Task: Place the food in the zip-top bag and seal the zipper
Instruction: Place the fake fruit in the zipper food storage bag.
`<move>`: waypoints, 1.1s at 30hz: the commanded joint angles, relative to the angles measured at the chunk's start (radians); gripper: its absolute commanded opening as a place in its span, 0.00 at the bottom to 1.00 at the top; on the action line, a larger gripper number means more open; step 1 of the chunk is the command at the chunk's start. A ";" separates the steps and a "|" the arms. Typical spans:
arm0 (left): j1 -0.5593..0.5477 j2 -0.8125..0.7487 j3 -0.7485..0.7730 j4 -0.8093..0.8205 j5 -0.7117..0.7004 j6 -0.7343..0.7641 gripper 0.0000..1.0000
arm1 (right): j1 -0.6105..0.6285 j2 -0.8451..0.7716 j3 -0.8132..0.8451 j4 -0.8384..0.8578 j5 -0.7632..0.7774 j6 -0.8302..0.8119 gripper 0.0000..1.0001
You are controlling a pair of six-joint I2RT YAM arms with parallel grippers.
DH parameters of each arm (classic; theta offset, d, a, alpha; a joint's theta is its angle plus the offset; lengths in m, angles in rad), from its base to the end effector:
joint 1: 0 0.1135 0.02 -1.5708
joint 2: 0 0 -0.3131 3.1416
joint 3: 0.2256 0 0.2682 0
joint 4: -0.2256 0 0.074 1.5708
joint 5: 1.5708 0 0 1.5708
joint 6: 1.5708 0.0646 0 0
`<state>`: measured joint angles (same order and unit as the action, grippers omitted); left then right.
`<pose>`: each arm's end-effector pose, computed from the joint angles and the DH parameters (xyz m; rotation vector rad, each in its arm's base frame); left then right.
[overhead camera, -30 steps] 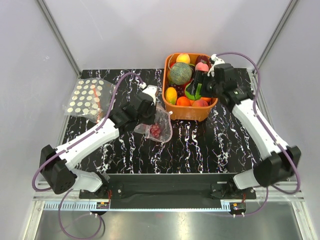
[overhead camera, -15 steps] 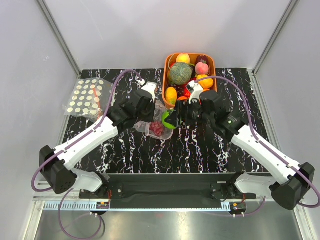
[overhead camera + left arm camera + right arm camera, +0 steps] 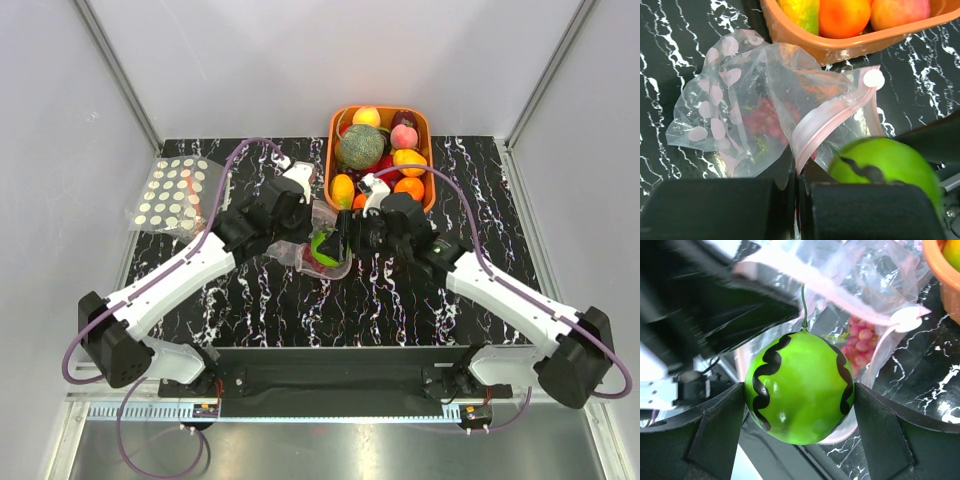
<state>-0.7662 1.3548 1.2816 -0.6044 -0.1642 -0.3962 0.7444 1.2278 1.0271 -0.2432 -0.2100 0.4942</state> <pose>0.2417 -0.2180 0.3737 0.3302 2.2512 -0.4414 0.2165 0.2177 0.3561 -0.4095 2.1112 0.9711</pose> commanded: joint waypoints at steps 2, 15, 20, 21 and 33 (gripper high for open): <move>0.005 -0.034 0.054 0.022 0.046 -0.010 0.00 | 0.010 0.064 0.045 0.036 0.063 0.007 0.73; 0.036 -0.037 0.059 -0.029 0.035 0.013 0.00 | 0.013 0.072 0.136 -0.071 0.185 -0.019 0.99; 0.057 -0.062 0.016 -0.018 0.028 0.017 0.00 | 0.003 0.105 0.331 -0.313 0.355 -0.092 0.82; 0.061 -0.065 0.009 -0.015 0.029 0.017 0.00 | -0.005 0.137 0.365 -0.347 0.391 -0.103 0.82; 0.074 -0.100 -0.057 -0.008 0.028 0.030 0.00 | -0.247 0.395 0.648 -0.412 0.179 -0.125 0.82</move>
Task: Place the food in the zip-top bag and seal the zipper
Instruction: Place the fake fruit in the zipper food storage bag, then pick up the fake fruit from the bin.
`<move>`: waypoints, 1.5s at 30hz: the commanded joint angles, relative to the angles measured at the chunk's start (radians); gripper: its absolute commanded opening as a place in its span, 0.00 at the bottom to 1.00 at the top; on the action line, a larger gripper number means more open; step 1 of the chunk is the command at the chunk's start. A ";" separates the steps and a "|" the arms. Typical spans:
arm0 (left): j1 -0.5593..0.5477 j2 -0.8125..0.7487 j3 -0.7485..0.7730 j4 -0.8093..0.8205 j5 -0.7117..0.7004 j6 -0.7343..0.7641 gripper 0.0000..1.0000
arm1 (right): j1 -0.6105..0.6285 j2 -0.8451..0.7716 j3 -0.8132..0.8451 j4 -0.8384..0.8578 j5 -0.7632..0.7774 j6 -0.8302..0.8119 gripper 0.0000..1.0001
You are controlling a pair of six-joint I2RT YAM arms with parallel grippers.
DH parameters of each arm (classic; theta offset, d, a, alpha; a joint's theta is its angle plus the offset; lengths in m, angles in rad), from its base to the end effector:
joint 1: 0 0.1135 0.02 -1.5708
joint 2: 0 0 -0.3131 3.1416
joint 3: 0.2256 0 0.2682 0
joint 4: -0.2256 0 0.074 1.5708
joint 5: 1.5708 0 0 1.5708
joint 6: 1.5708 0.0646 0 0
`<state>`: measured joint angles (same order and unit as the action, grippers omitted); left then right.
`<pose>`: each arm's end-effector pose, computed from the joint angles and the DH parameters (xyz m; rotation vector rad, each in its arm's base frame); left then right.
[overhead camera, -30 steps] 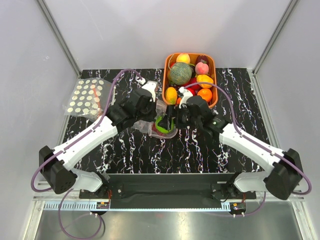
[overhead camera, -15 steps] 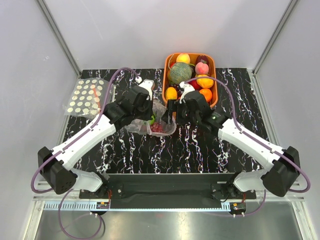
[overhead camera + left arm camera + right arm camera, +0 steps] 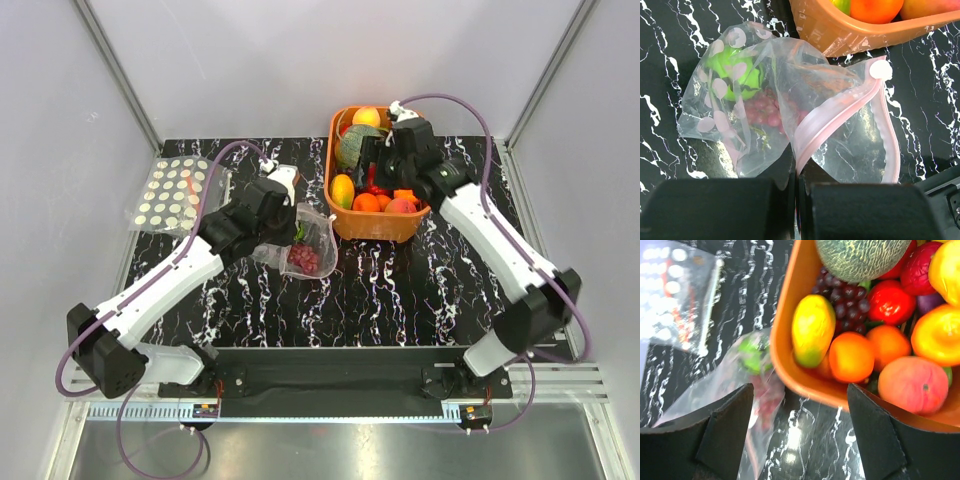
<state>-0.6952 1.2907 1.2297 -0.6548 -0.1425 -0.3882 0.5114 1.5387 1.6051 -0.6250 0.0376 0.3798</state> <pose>0.2379 -0.1865 0.3678 0.2789 2.2938 -0.4013 0.3363 0.1860 0.4302 -0.1200 2.1644 0.4810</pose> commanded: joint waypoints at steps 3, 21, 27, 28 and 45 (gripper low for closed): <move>0.003 -0.037 -0.001 0.040 0.001 0.028 0.00 | -0.022 0.182 0.136 -0.016 -0.084 0.013 0.79; 0.003 -0.016 0.045 -0.005 0.043 0.057 0.00 | -0.033 0.547 0.315 0.015 -0.091 0.064 0.72; 0.003 -0.007 0.068 -0.028 0.035 0.069 0.00 | -0.034 0.476 0.277 0.033 -0.056 0.048 0.48; 0.003 -0.005 0.073 -0.031 0.034 0.069 0.00 | -0.034 0.457 0.265 0.033 -0.050 0.035 0.46; 0.005 0.065 0.177 -0.077 0.038 0.095 0.00 | 0.039 -0.201 -0.145 0.027 -0.249 -0.081 0.41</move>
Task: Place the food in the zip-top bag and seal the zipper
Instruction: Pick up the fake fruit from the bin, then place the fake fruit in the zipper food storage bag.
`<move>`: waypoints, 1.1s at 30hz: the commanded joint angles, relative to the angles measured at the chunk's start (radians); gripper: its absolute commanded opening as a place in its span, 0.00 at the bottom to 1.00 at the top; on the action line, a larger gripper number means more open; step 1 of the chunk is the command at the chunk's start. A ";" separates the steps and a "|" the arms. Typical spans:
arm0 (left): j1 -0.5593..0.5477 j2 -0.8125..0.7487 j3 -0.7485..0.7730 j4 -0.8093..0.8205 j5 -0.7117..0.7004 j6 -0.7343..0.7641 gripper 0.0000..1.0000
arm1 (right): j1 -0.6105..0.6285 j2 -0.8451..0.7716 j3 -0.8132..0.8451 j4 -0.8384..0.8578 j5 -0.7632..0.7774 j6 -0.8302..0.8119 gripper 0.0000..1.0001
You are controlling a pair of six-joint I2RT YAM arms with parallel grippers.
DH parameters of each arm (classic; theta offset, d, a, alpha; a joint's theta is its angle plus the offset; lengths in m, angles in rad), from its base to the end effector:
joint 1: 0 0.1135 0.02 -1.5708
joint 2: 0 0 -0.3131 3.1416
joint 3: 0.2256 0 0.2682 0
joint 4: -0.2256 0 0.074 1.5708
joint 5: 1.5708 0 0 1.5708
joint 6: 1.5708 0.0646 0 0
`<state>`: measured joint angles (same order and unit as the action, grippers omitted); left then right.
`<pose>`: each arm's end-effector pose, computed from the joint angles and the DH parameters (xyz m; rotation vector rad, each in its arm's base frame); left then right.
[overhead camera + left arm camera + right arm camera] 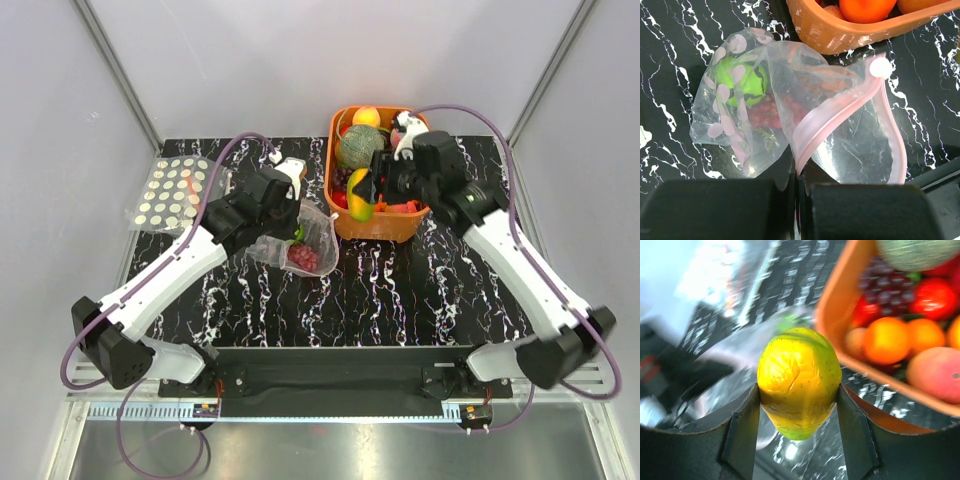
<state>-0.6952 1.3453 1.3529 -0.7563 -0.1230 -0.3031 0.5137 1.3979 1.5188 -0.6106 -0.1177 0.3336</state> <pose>0.2448 -0.1938 0.3866 0.3942 2.3070 -0.3617 0.2927 0.1738 0.4480 -0.2651 2.1034 0.6365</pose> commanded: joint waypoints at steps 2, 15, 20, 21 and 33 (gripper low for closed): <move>0.005 0.014 0.057 0.029 0.028 0.007 0.00 | 0.077 -0.123 -0.106 0.035 -0.137 -0.031 0.40; 0.005 -0.012 0.068 0.017 0.060 -0.028 0.00 | 0.230 -0.151 -0.348 0.408 -0.135 0.134 0.39; 0.006 -0.015 0.064 0.035 0.118 -0.047 0.00 | 0.259 -0.071 -0.385 0.543 -0.057 0.156 0.38; 0.006 -0.015 0.063 0.038 0.121 -0.050 0.00 | 0.261 -0.056 -0.382 0.546 -0.047 0.157 0.39; 0.052 -0.025 0.075 0.028 0.172 -0.044 0.00 | 0.272 -0.051 -0.396 0.534 0.013 0.125 0.95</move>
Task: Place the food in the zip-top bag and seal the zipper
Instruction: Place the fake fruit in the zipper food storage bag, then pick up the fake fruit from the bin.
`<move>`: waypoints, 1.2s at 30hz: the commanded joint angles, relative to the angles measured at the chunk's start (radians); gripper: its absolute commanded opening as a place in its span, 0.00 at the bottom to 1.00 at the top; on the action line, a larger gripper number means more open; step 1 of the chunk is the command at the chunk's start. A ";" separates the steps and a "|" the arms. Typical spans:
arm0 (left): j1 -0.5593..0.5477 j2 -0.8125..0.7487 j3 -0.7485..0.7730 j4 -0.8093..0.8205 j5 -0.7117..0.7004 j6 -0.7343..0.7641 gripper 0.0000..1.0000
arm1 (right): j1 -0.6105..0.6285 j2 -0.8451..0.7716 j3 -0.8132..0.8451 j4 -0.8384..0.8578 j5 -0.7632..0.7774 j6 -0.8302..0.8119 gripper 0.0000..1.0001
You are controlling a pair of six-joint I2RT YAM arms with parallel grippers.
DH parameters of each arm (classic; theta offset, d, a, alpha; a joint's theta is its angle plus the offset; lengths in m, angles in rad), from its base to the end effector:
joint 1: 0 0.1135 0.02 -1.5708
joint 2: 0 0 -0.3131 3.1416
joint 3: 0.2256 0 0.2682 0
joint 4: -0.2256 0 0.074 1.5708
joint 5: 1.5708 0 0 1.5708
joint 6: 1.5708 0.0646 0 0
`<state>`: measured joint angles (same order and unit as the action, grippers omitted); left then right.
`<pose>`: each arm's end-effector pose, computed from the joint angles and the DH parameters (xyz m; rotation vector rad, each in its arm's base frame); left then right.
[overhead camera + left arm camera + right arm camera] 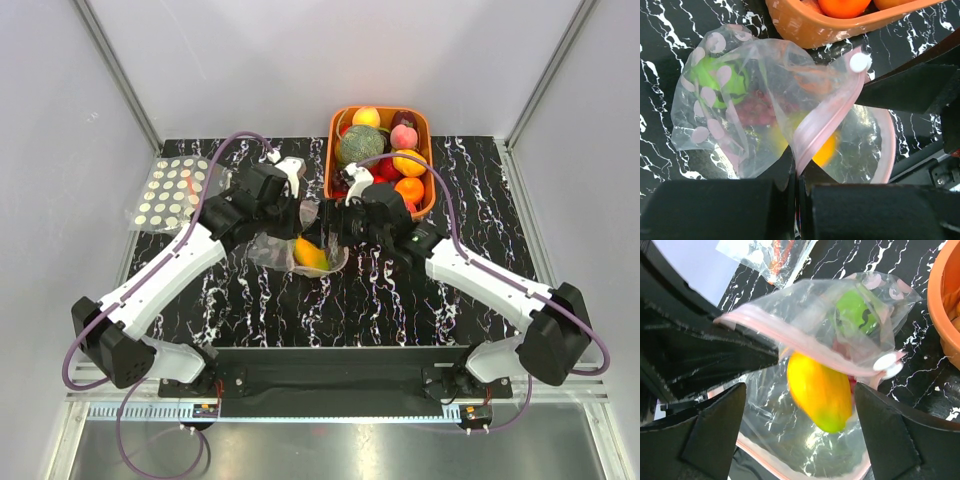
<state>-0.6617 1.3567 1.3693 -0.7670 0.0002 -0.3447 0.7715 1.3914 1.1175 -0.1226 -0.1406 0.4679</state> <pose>0.2486 -0.1936 0.3878 0.3758 2.3502 -0.4966 0.2512 0.2570 0.3553 -0.4119 2.0467 0.9255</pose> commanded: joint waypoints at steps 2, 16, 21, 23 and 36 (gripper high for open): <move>0.028 -0.031 0.066 0.032 0.047 0.007 0.00 | 0.014 -0.058 0.033 -0.003 0.050 -0.021 0.96; 0.039 -0.039 0.025 -0.003 -0.046 -0.028 0.00 | -0.205 0.001 0.295 -0.360 0.170 -0.057 0.88; 0.039 -0.039 0.008 0.011 -0.020 -0.017 0.00 | -0.330 0.106 0.412 -0.478 0.211 -0.147 0.91; 0.039 -0.044 0.001 0.018 -0.009 -0.007 0.00 | -0.388 0.164 0.468 -0.497 0.166 -0.213 0.93; 0.039 -0.053 0.008 -0.006 -0.051 0.026 0.00 | -0.518 0.442 0.627 -0.471 0.116 -0.704 0.95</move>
<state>-0.6266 1.3472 1.3663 -0.7933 -0.0269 -0.3439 0.2462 1.8145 1.6962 -0.6342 -0.0433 -0.0677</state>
